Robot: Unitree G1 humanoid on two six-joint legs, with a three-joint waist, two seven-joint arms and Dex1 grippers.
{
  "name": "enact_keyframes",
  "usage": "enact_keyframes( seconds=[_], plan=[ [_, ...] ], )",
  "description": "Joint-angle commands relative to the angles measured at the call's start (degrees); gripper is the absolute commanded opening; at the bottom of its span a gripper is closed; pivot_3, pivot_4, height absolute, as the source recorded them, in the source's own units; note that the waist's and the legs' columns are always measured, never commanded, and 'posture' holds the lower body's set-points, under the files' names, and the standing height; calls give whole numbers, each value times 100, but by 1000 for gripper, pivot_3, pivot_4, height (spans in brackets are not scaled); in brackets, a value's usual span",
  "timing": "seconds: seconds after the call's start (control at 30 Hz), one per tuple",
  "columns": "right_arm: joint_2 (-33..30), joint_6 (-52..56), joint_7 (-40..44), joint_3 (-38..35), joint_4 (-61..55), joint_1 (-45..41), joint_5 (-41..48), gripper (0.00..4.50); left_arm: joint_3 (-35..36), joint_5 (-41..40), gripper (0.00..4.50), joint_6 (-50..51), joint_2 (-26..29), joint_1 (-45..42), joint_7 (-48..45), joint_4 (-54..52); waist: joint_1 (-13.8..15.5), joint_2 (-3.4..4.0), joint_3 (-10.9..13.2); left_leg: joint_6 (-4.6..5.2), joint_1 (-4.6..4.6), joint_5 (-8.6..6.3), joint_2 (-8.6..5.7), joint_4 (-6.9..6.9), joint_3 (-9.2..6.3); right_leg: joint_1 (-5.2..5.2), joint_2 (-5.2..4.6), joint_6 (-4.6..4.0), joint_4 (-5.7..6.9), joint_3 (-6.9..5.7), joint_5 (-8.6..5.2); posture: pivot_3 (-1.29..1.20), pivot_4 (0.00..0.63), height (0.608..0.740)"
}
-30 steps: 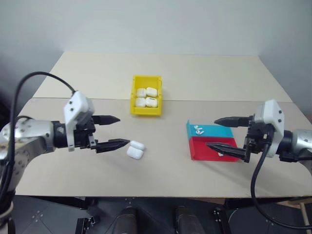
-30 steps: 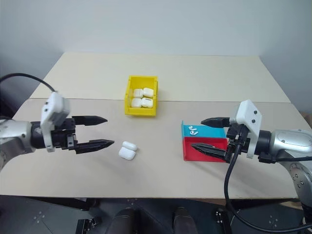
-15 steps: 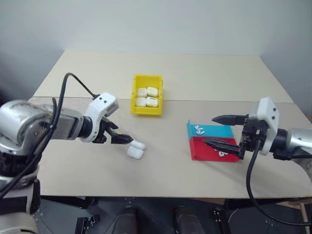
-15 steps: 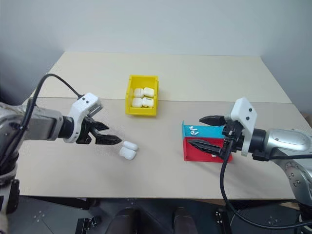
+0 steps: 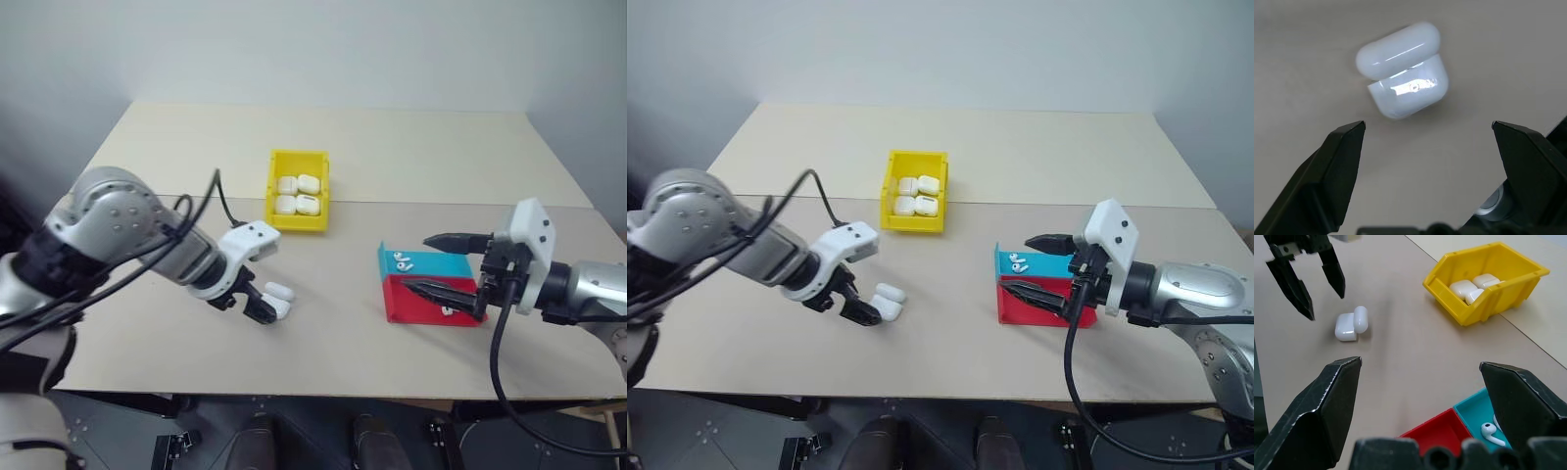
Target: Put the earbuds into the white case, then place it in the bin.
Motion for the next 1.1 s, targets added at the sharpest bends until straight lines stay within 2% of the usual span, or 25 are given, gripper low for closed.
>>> enact_keyframes(
  seconds=[0.03, 0.23, 0.43, 0.77, 0.87, 0.97, 1.1],
  plan=[
    [-16, 28, -34, -130, -177, 51, 136, 4476, -562, -1129, 4500, -352, -61, -371, 1008, 467, -3, 0, 0, 0, 0, 0, 0, 0, 0, -1, 0, 0, 0, 0, 0, 0, 150, 740],
    [-27, 30, -88, -122, -217, 81, 206, 4476, -970, -1372, 4500, -504, -418, -562, 1406, 937, -12, 0, 0, -2, 3, 1, -3, 0, 1, 1, -2, 0, 1, 1, 0, 0, 150, 740],
    [0, 16, -178, -85, -237, 102, 234, 4476, -901, -1372, 4500, -789, -744, -372, 2409, 1031, -2, 0, 0, -6, 1, 3, -4, -1, 1, 2, -2, 0, -3, 1, 0, 0, 150, 740],
    [66, -47, -265, -58, -254, 132, 178, 4476, -684, -1372, 4500, -879, -967, -94, 2987, 814, 3, 0, 0, -13, 3, 8, -5, -1, 0, 3, -2, 0, -1, 1, 0, 0, 150, 740],
    [81, -53, -256, -117, -282, 180, 221, 4500, -633, -1372, 3912, -897, -916, -24, 3048, 657, 10, 0, 0, -13, 3, 8, -5, -1, 0, 4, -3, 0, -1, 0, 0, 0, 150, 740],
    [75, -71, -239, -132, -293, 195, 216, 4500, -513, -1372, 2967, -1021, -879, 110, 3364, 673, 5, 0, 0, -14, 3, 8, -5, -1, 0, 4, -3, 0, -2, 0, 0, 0, 150, 740],
    [82, -46, -257, -127, -226, 101, 248, 4500, -247, -1372, 2848, -1147, -642, 326, 3553, 441, 2, 1, 0, -16, 7, 10, -5, -1, -1, 7, -3, -1, 1, 0, 1, 0, 150, 740]
  ],
)
